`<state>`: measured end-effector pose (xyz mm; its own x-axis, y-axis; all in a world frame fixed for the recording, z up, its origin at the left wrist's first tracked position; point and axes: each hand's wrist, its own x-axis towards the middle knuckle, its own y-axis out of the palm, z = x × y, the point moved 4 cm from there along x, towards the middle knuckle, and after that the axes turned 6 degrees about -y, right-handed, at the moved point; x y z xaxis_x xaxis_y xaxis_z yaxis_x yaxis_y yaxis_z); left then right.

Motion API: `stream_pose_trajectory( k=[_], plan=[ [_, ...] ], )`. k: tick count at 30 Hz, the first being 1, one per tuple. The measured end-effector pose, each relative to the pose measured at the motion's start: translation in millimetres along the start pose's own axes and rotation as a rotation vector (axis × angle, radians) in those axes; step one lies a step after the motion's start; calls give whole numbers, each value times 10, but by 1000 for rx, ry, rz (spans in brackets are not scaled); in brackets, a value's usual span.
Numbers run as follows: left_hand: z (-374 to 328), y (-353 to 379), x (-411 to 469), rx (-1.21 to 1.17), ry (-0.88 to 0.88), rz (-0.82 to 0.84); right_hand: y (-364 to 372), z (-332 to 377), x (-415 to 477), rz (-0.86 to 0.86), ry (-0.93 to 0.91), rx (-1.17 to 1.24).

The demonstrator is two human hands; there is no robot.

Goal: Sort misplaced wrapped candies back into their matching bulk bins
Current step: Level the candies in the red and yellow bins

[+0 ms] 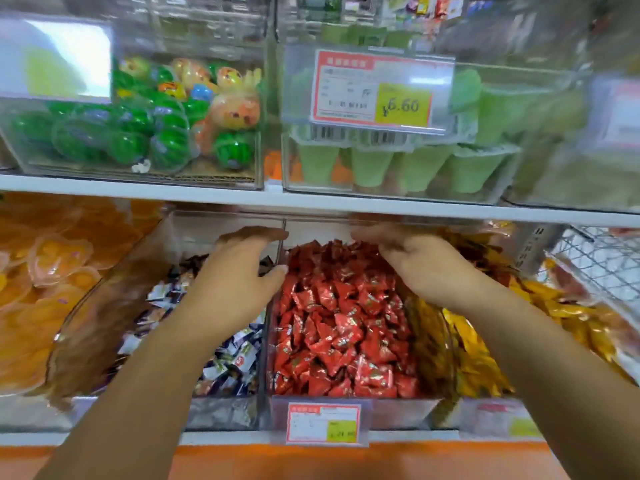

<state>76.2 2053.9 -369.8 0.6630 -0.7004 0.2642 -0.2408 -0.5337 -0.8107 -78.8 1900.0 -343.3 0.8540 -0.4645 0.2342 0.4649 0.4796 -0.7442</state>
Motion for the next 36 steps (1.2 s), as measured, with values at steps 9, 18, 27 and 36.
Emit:
stream_pose_trajectory(
  k=[9, 18, 27, 36],
  plan=[
    [-1009, 843, -38, -73, 357, 134, -923, -1002, -683, -298, 212, -178],
    [-1589, 1265, 135, -67, 405, 59, -913, -1313, -679, -259, 191, -179],
    [-1739, 1427, 280, 19, 385, 61, -1037, -1402, -601, -328, 224, -270],
    [-1537, 1273, 242, -183, 339, -15, -812, -1561, -280, -202, 177, -351]
  ],
)
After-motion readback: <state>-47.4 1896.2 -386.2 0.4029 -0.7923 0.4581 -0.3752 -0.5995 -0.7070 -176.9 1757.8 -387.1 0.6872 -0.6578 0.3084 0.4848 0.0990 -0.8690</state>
